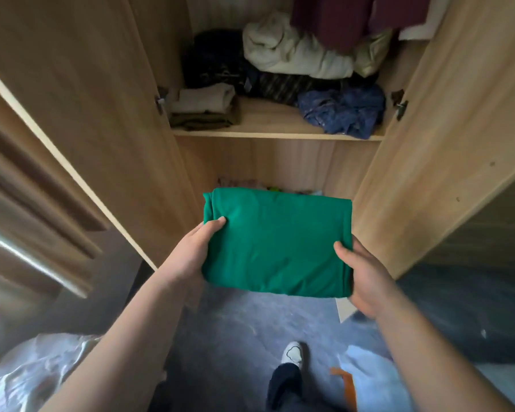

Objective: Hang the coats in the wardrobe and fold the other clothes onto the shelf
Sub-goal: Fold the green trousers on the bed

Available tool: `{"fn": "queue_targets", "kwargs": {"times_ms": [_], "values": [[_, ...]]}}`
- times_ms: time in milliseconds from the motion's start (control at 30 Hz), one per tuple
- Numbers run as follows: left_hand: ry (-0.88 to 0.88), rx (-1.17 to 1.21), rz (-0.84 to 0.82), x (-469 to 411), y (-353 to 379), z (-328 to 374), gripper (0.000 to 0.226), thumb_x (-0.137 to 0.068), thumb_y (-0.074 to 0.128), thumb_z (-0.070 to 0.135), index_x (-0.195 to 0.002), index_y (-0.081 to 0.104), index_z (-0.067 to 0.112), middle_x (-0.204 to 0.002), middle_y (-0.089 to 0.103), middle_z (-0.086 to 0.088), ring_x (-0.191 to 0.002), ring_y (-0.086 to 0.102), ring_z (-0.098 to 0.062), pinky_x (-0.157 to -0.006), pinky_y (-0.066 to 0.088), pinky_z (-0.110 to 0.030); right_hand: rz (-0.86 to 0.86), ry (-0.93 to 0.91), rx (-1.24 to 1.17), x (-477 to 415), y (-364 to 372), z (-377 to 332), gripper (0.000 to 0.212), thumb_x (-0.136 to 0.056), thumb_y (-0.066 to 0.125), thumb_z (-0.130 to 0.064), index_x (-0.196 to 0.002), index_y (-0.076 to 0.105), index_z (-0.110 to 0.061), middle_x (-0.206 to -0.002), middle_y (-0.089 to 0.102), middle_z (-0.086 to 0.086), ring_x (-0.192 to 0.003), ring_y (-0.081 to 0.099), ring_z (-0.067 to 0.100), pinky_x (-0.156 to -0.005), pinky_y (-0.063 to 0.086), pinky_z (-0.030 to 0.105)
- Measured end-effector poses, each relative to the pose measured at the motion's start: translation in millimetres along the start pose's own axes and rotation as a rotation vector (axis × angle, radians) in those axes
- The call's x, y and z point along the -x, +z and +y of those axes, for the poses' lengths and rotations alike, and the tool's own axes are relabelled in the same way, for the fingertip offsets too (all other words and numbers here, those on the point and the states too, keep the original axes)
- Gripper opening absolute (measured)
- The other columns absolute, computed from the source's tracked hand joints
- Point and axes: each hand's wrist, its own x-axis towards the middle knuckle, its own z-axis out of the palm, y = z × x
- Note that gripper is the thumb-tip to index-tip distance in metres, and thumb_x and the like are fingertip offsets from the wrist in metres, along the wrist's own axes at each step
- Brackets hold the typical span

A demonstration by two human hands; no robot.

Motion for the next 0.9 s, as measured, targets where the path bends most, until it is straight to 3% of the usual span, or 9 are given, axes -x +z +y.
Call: {"fn": "queue_targets", "kwargs": {"times_ms": [100, 233, 367, 433, 500, 567, 700, 767, 900], "values": [[0.014, -0.053, 0.019, -62, 26, 36, 0.027, -0.098, 0.055, 0.026, -0.117, 0.068, 0.012, -0.113, 0.074, -0.01, -0.103, 0.071, -0.025, -0.091, 0.054, -0.038, -0.021, 0.026, -0.008, -65, -4, -39, 0.038, -0.102, 0.043, -0.011, -0.137, 0.053, -0.021, -0.13, 0.065, 0.003, -0.119, 0.063, 0.022, -0.102, 0.047, 0.045], [0.063, -0.132, 0.051, -136, 49, 87, 0.021, -0.099, 0.055, 0.028, -0.112, 0.068, 0.018, -0.109, 0.076, -0.002, -0.102, 0.071, -0.019, -0.097, 0.051, -0.038, -0.007, 0.013, 0.0, -149, 4, -86, 0.037, -0.101, 0.044, -0.01, -0.134, 0.055, -0.021, -0.127, 0.068, 0.002, -0.115, 0.065, 0.022, -0.093, 0.051, 0.042], [0.067, -0.071, 0.087, -203, 65, 122, 0.019, -0.098, 0.055, 0.031, -0.11, 0.066, 0.021, -0.099, 0.077, 0.002, -0.088, 0.074, -0.013, -0.079, 0.054, -0.032, 0.058, -0.031, 0.099, -232, 20, -120, 0.032, -0.101, 0.046, -0.011, -0.13, 0.058, -0.019, -0.126, 0.068, 0.004, -0.114, 0.065, 0.025, -0.1, 0.049, 0.048], [0.072, -0.069, 0.103, -240, 70, 142, 0.017, -0.098, 0.055, 0.031, -0.108, 0.065, 0.022, -0.098, 0.076, 0.004, -0.084, 0.073, -0.011, -0.071, 0.053, -0.027, 0.074, -0.055, 0.127, -272, 29, -135, 0.028, -0.101, 0.046, -0.01, -0.124, 0.061, -0.018, -0.118, 0.071, 0.004, -0.106, 0.068, 0.023, -0.09, 0.055, 0.043], [0.053, -0.065, 0.107, -278, 75, 164, 0.021, -0.099, 0.055, 0.032, -0.113, 0.063, 0.02, -0.105, 0.073, 0.001, -0.092, 0.071, -0.016, -0.073, 0.053, -0.029, 0.076, -0.085, 0.138, -313, 38, -150, 0.026, -0.101, 0.044, -0.006, -0.117, 0.063, -0.017, -0.104, 0.075, 0.0, -0.092, 0.072, 0.017, -0.07, 0.058, 0.032], [0.037, -0.037, 0.102, -321, 75, 180, 0.026, -0.098, 0.057, 0.033, -0.117, 0.063, 0.017, -0.11, 0.072, -0.004, -0.1, 0.069, -0.023, -0.076, 0.054, -0.033, 0.111, -0.105, 0.159, -358, 43, -160, 0.024, -0.101, 0.045, -0.006, -0.112, 0.063, -0.017, -0.096, 0.076, -0.003, -0.083, 0.073, 0.015, -0.061, 0.058, 0.028], [0.064, -0.126, 0.114, -409, 72, 208, 0.025, -0.098, 0.06, 0.031, -0.117, 0.066, 0.017, -0.111, 0.073, -0.004, -0.101, 0.07, -0.024, -0.085, 0.057, -0.037, 0.205, -0.111, 0.242, -446, 54, -174, 0.027, -0.102, 0.048, -0.01, -0.126, 0.059, -0.013, -0.117, 0.069, 0.007, -0.092, 0.069, 0.02, -0.064, 0.058, 0.029], [0.067, -0.213, 0.129, -451, 71, 222, 0.027, -0.096, 0.062, 0.033, -0.117, 0.067, 0.016, -0.113, 0.072, -0.005, -0.101, 0.07, -0.026, -0.093, 0.055, -0.044, 0.272, -0.09, 0.324, -484, 59, -182, 0.022, -0.102, 0.048, -0.012, -0.121, 0.059, -0.016, -0.116, 0.067, 0.008, -0.089, 0.067, 0.019, -0.067, 0.056, 0.032], [0.065, -0.382, 0.098, -517, 79, 238, 0.026, -0.099, 0.058, 0.031, -0.119, 0.06, 0.015, -0.119, 0.067, -0.007, -0.102, 0.066, -0.024, -0.092, 0.053, -0.038, 0.315, -0.099, 0.555, -541, 65, -195, 0.02, -0.104, 0.045, -0.018, -0.12, 0.058, -0.02, -0.118, 0.065, 0.007, -0.106, 0.064, 0.029, -0.094, 0.052, 0.048]]}}
